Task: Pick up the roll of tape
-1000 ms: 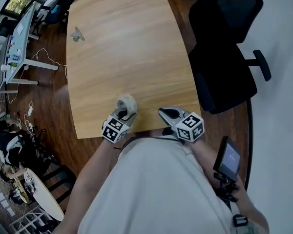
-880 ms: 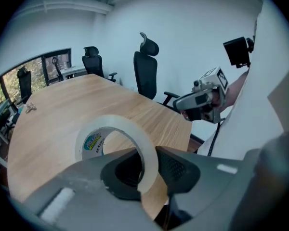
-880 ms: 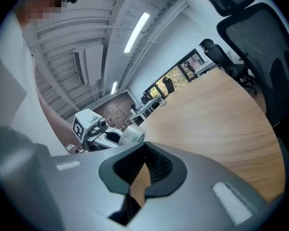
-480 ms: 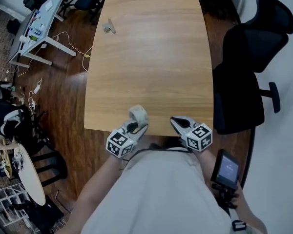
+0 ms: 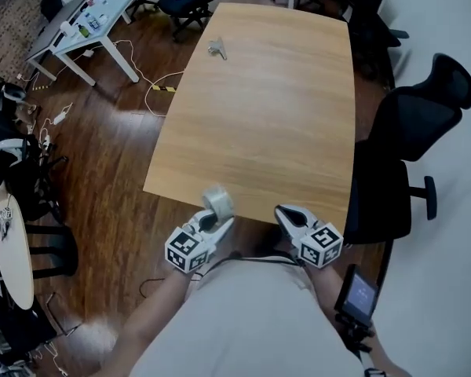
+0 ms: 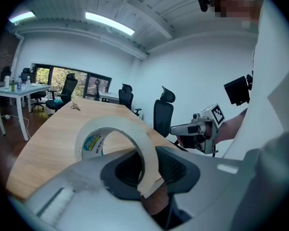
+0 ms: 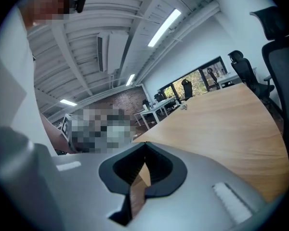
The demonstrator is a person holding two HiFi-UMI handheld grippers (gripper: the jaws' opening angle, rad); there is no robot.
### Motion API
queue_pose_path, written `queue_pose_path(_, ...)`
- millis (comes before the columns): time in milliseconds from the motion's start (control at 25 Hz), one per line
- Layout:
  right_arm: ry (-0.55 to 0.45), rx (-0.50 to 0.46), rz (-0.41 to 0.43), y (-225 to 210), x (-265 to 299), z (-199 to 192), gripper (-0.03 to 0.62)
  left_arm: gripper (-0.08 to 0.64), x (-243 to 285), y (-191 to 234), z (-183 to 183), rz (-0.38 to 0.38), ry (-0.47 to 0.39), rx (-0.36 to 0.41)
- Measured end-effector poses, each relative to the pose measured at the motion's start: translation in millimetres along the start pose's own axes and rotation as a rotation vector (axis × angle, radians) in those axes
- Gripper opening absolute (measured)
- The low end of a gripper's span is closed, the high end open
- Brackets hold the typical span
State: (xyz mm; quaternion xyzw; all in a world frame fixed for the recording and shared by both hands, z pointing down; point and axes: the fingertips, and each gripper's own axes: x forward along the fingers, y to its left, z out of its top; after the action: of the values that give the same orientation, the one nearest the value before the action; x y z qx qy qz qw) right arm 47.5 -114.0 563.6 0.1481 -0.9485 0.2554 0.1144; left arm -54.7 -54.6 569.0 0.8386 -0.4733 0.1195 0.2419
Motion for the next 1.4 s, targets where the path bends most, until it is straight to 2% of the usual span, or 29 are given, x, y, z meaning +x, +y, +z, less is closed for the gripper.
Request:
queue_pose_path(160, -0.026, -0.060, 0.041, 49.8, -2.1, 9.8, 0.006, 0.092, -36.3, -7.8, -3.6, 0.021, -0.082, -0.020)
queue_pose_path(320, -0.055, -0.092, 0.065, 95.8, -10.1, 8.3, 0.006, 0.092, -69.4, -18.7, -17.6, 0.025, -0.115, -0.021)
queue_pose_path(600, -0.064, -0.144, 0.076, 146.8, -21.5, -5.2, 0.006, 0.092, -106.8, -42.9, -37.0, 0.016, -0.174, -0.026)
queue_pose_path(960, -0.064, -0.178, 0.056, 175.3, -38.8, -29.7, 0.006, 0.092, -127.9, -68.4, -54.8, -0.005, -0.219, -0.006)
queue_pose_path(1400, -0.074, -0.189, 0.040, 181.5, -44.4, -34.2, 0.006, 0.092, -129.9, -75.7, -58.3, -0.028, -0.213, 0.007)
